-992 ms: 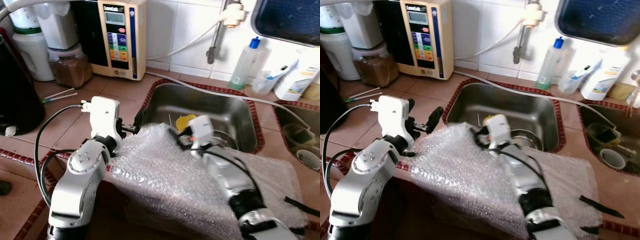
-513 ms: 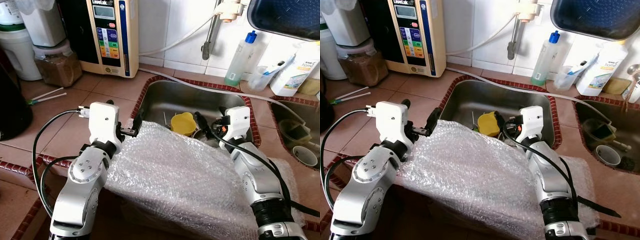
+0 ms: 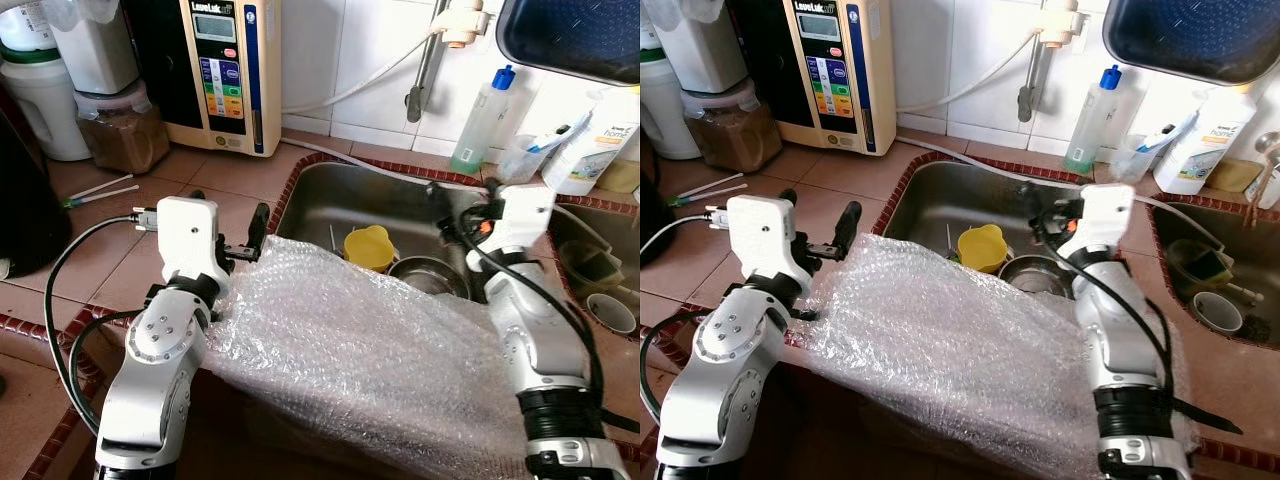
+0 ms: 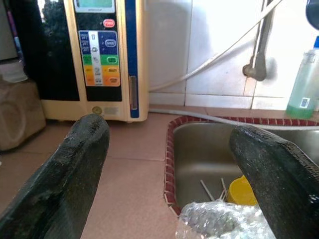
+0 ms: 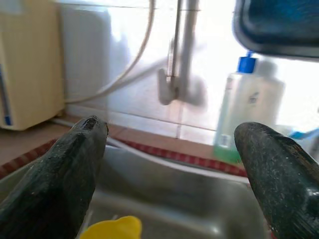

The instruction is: Kitchen organization

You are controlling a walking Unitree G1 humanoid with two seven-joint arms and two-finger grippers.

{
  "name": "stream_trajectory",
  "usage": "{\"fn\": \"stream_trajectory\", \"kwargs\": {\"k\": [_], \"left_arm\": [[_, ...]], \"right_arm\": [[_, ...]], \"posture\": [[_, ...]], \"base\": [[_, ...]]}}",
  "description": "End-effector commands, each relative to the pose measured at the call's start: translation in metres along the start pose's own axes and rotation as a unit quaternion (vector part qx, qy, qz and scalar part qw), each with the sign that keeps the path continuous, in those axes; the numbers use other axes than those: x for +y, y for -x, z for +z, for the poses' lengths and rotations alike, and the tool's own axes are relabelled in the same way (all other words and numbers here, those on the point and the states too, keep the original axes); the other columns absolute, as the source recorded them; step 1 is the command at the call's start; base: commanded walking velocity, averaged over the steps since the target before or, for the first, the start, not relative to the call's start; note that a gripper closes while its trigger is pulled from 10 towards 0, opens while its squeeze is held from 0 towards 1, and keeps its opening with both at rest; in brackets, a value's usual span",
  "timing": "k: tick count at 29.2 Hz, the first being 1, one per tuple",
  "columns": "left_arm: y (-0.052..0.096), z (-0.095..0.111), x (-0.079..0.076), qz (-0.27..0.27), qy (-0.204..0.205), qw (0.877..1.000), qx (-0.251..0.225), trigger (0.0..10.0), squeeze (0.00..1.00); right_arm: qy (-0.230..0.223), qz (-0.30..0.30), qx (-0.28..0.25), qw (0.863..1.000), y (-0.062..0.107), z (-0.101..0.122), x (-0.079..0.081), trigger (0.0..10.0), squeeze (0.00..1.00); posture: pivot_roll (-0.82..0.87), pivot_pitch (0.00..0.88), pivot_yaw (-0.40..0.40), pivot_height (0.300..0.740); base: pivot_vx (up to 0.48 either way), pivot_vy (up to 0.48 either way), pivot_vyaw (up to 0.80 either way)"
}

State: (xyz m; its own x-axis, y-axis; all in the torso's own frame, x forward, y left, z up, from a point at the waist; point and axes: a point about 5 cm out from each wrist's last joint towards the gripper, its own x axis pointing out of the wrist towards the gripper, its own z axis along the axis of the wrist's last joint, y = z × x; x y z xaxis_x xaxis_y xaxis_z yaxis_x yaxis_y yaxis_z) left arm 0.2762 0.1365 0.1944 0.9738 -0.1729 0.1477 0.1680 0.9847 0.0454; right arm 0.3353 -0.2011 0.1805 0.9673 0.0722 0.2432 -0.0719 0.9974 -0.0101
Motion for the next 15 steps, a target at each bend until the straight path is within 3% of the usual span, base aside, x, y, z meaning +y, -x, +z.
{"fn": "stream_trajectory", "kwargs": {"k": [1,15], "left_arm": [[-0.002,0.002,0.003,0.014,-0.005,1.000,-0.007,10.0,0.00],[-0.004,0.001,0.002,0.014,-0.006,1.000,-0.004,10.0,0.00]], "right_arm": [[0.011,-0.018,-0.013,1.000,0.002,0.009,-0.009,10.0,0.00],[0.023,-0.033,-0.003,0.999,0.015,0.009,-0.013,10.0,0.00]], "posture": [[0.09,0.000,-0.035,0.740],[0.08,0.000,-0.032,0.740]], "base": [[0.000,0.000,0.00],[0.000,0.000,0.00]]}}
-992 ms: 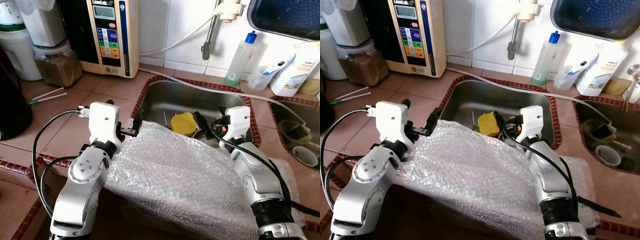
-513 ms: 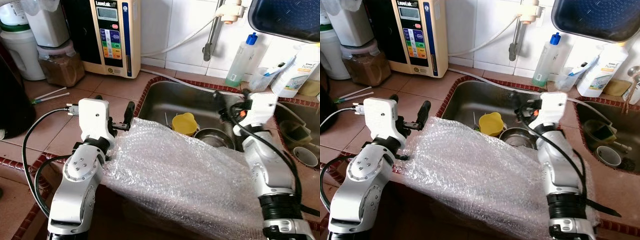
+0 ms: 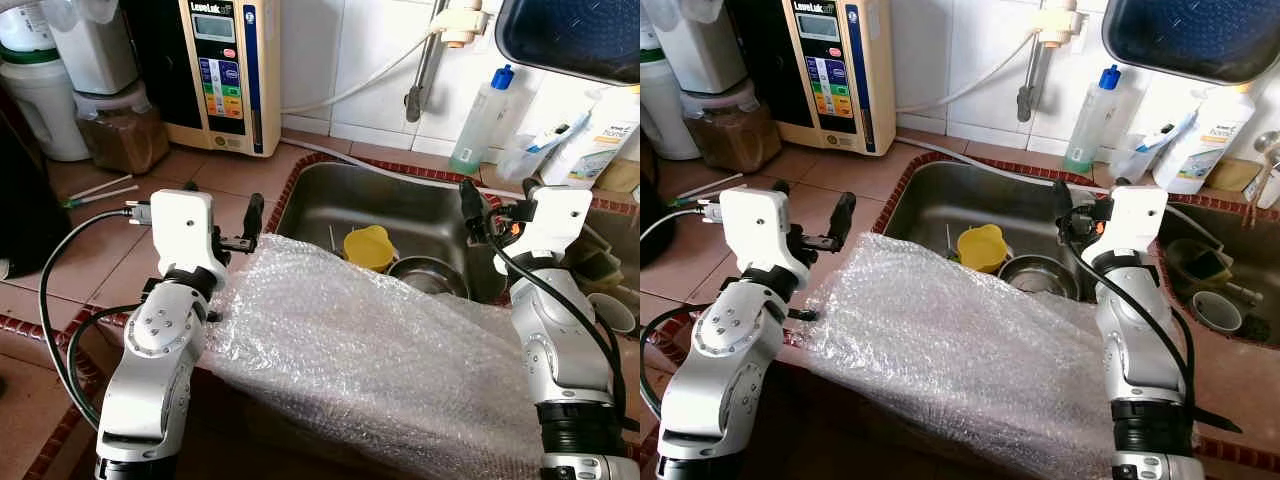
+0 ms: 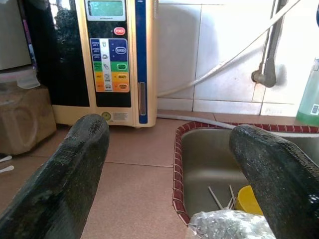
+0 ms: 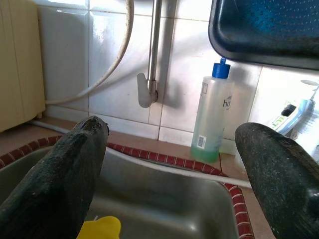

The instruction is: Kitchen organization

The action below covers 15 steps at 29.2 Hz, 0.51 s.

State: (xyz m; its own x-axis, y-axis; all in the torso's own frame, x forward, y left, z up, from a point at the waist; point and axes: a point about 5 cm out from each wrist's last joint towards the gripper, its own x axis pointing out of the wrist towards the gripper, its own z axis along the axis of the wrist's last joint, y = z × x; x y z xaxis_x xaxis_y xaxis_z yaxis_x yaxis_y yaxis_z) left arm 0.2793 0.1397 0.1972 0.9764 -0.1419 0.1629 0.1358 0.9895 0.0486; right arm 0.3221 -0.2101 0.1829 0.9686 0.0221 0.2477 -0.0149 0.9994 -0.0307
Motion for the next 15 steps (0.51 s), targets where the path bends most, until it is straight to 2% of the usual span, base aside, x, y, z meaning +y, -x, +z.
{"fn": "stream_trajectory", "kwargs": {"k": [1,4,15], "left_arm": [[0.000,-0.004,-0.002,-0.004,-0.002,1.000,0.008,10.0,0.00],[0.000,-0.006,-0.004,-0.009,0.000,1.000,0.016,10.0,0.00],[0.000,-0.010,-0.007,-0.029,0.005,0.999,0.030,10.0,0.00]], "right_arm": [[0.006,-0.009,0.002,1.000,0.004,0.002,-0.005,10.0,0.00],[0.007,-0.009,0.009,1.000,0.007,0.001,-0.005,10.0,0.00],[-0.039,-0.046,0.028,0.998,0.015,-0.008,0.001,10.0,0.00]], "posture": [[0.08,0.000,-0.034,0.740],[0.07,0.000,-0.034,0.740],[0.08,0.000,-0.019,0.740]], "base": [[0.000,0.000,0.00],[0.000,0.000,0.00],[0.000,0.000,0.00]]}}
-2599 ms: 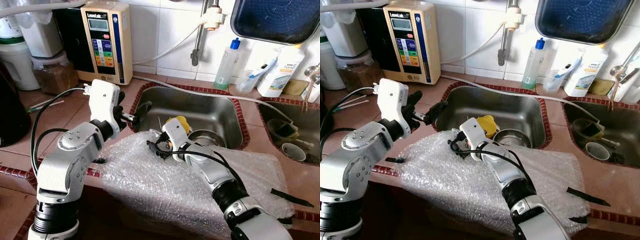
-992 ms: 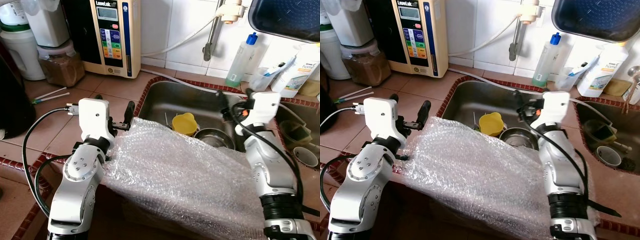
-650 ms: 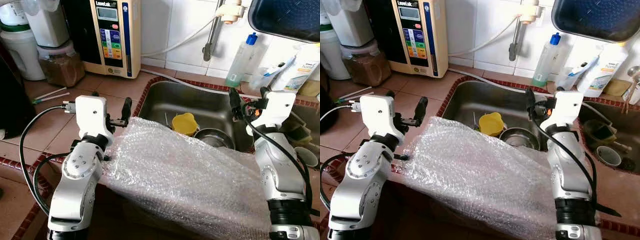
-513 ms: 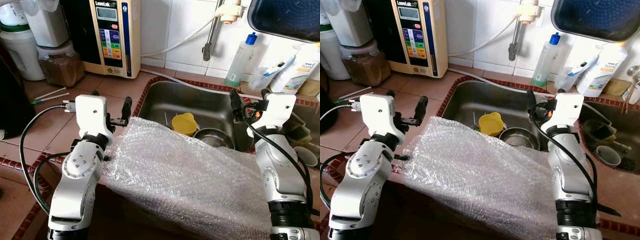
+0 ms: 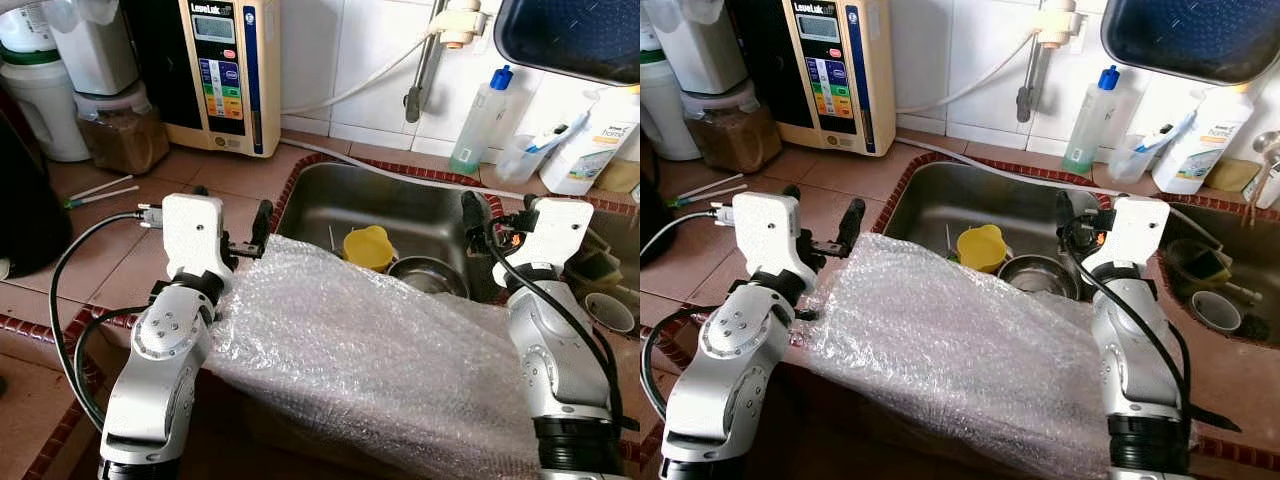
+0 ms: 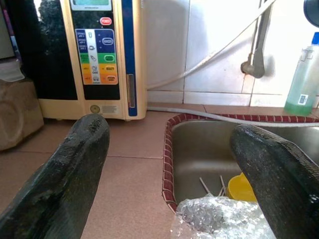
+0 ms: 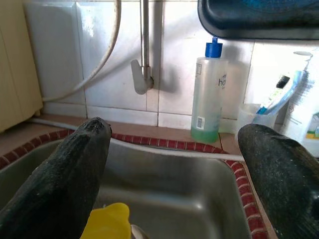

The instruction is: Kitchen organization

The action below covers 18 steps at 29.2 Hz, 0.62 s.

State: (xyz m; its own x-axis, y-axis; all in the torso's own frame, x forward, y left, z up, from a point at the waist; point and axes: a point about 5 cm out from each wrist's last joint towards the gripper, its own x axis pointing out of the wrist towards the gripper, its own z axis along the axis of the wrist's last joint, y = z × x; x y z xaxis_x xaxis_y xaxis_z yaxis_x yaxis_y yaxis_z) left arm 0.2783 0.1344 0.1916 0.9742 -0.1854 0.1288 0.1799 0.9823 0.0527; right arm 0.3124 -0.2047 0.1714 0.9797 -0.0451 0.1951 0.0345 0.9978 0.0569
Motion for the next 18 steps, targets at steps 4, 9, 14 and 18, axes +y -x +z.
{"fn": "stream_trajectory", "kwargs": {"k": [4,9,14,18], "left_arm": [[-0.004,-0.006,-0.003,-0.024,0.001,0.999,0.022,10.0,0.00],[-0.011,-0.006,-0.006,-0.061,-0.008,0.997,0.036,10.0,0.00],[-0.014,-0.005,-0.005,-0.074,-0.013,0.997,0.037,10.0,0.00],[-0.016,-0.005,-0.006,-0.074,-0.010,0.997,0.036,10.0,0.00]], "right_arm": [[-0.011,-0.027,0.012,1.000,0.011,-0.009,-0.002,10.0,0.00],[-0.018,-0.062,0.014,0.998,0.021,-0.017,-0.004,10.0,0.00],[-0.021,-0.069,0.016,0.997,0.025,-0.020,-0.002,10.0,0.00],[-0.017,-0.066,0.016,0.998,0.024,-0.019,-0.002,10.0,0.00]], "posture": [[0.08,0.000,0.029,0.740],[0.08,0.000,0.089,0.740],[0.07,0.000,0.101,0.740],[0.07,0.000,0.085,0.740]], "base": [[0.000,0.000,0.00],[0.000,0.000,0.00],[0.000,0.000,0.00],[0.000,0.000,0.00]]}}
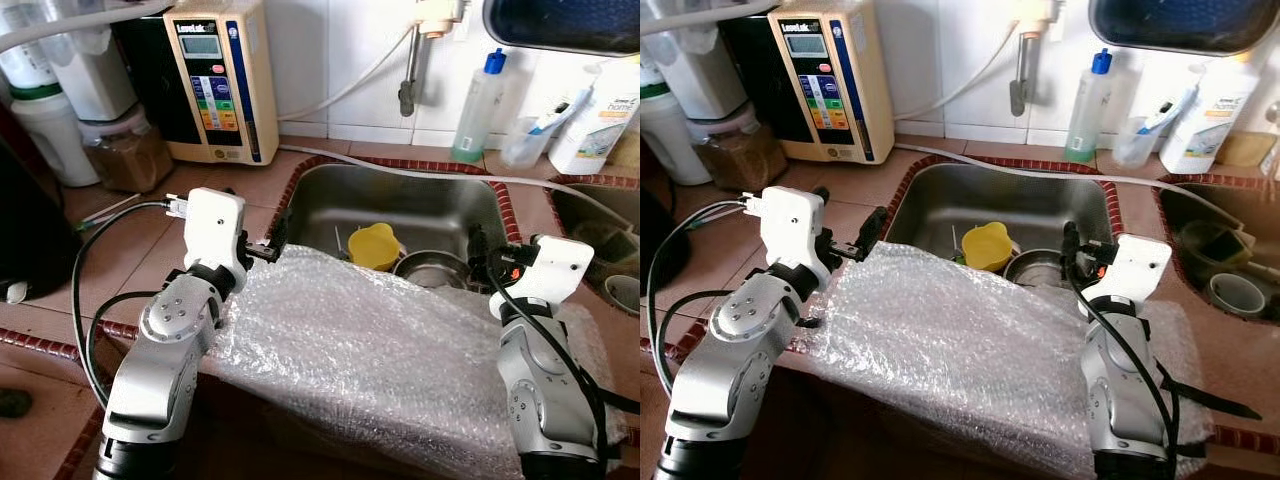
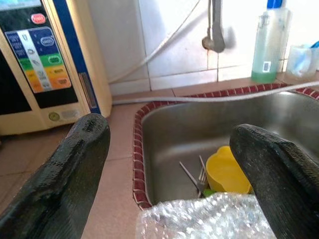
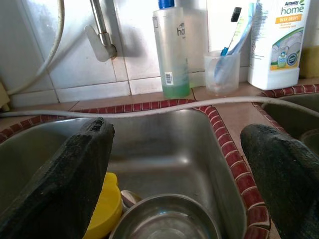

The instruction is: Kitchen organization

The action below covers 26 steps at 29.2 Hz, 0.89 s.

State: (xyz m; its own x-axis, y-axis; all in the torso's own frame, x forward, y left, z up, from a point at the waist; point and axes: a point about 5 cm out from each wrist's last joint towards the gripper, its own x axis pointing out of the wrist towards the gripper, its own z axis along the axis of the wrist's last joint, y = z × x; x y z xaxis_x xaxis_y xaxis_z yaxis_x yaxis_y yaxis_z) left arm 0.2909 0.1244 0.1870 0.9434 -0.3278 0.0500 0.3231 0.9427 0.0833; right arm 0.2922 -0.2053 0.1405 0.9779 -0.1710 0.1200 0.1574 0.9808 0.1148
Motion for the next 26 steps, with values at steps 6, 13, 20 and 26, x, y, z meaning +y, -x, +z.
{"fn": "stream_trajectory", "kwargs": {"k": [6,13,20,26], "left_arm": [[0.002,-0.005,-0.004,0.010,0.013,1.000,0.005,10.0,0.00],[0.001,-0.005,-0.003,0.013,0.014,1.000,0.005,10.0,0.00],[0.000,-0.005,-0.003,0.016,0.012,1.000,0.006,10.0,0.00],[0.000,-0.006,-0.004,0.019,0.012,1.000,0.006,10.0,0.00]], "right_arm": [[0.021,0.016,-0.029,0.999,-0.009,0.017,0.003,10.0,0.00],[0.025,0.022,-0.030,0.999,-0.012,0.018,0.004,10.0,0.00],[0.027,0.026,-0.029,0.999,-0.012,0.017,0.004,10.0,0.00],[0.029,0.030,-0.029,0.999,-0.013,0.019,0.004,10.0,0.00]], "posture": [[0.07,0.000,0.055,0.740],[0.07,0.000,0.047,0.740],[0.06,0.000,0.042,0.740],[0.07,0.000,0.030,0.740]], "base": [[0.000,0.000,0.00],[0.000,0.000,0.00],[0.000,0.000,0.00],[0.000,0.000,0.00]]}}
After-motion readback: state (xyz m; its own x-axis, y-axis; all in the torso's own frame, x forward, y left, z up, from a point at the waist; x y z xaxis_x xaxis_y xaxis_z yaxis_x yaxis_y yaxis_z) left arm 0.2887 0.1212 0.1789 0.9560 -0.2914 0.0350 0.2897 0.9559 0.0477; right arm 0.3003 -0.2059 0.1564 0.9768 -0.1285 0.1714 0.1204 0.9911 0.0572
